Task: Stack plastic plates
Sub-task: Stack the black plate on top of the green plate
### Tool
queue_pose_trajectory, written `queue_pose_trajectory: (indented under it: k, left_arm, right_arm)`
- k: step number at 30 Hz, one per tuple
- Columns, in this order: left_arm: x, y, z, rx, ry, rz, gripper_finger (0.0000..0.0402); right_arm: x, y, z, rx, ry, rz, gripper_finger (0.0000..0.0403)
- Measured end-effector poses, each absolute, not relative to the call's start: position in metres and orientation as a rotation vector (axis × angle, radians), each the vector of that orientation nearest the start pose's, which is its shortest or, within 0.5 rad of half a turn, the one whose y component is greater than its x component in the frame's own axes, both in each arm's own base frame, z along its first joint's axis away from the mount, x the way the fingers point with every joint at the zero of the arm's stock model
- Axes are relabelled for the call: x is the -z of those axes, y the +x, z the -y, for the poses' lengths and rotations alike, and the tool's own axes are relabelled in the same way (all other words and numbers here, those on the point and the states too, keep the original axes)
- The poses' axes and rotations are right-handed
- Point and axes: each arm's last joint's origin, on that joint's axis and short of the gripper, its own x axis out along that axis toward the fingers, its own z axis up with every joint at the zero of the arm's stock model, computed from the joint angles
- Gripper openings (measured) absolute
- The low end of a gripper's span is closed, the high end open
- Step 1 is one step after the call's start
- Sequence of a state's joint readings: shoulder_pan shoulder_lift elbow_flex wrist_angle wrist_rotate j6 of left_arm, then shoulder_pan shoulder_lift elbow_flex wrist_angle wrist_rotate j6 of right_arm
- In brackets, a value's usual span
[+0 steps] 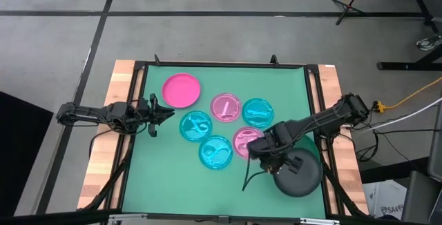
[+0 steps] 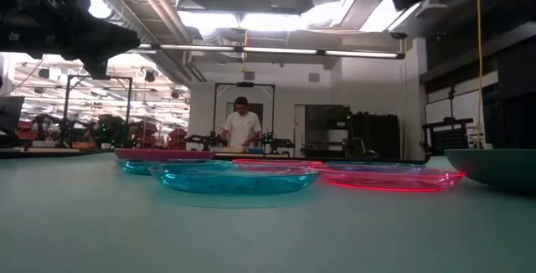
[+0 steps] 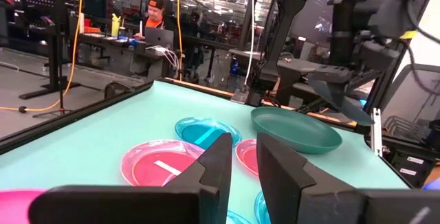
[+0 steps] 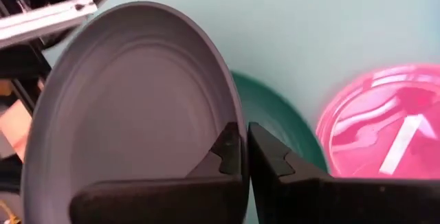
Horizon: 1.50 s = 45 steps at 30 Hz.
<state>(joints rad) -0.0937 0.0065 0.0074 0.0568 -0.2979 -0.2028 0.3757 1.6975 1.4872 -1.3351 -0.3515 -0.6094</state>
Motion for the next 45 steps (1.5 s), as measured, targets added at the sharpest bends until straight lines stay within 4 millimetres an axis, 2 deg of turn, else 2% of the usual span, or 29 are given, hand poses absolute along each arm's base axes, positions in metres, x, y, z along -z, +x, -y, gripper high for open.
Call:
queue_pose_trajectory:
  k: [8,13,19,26,34,45]
  left_arm:
    - [-0.171,0.097,0.001,-0.197,-0.213,0.077,0.0062]
    - [-0.171,0.097,0.001,-0.198,-0.213,0.077,0.0062]
    - [-0.171,0.097,0.001,-0.198,-0.213,0.077,0.0062]
    - [-0.171,0.097,0.001,-0.197,-0.213,0.077,0.0062]
    - [-0.171,0.097,0.001,-0.198,-0.213,0.077,0.0062]
    - [-0.171,0.097,0.001,-0.198,-0.213,0.077,0.0062]
  right_arm:
    - [-0.264,0.276,-0.089,-0.98,-0.442,-1.326,0.0001]
    - [-0.243,0.271,-0.071,-0.997,-0.456,-1.327,0.0001]
    - [-0.215,0.263,-0.051,-1.018,-0.39,-1.363,0.0001]
    - [-0.195,0.26,-0.033,-1.01,-0.325,-1.332,0.0001]
    - [-0.183,0.257,-0.023,-1.041,-0.366,-1.295,0.0001]
    - [-0.173,0.255,-0.024,-1.047,-0.388,-1.267,0.0001]
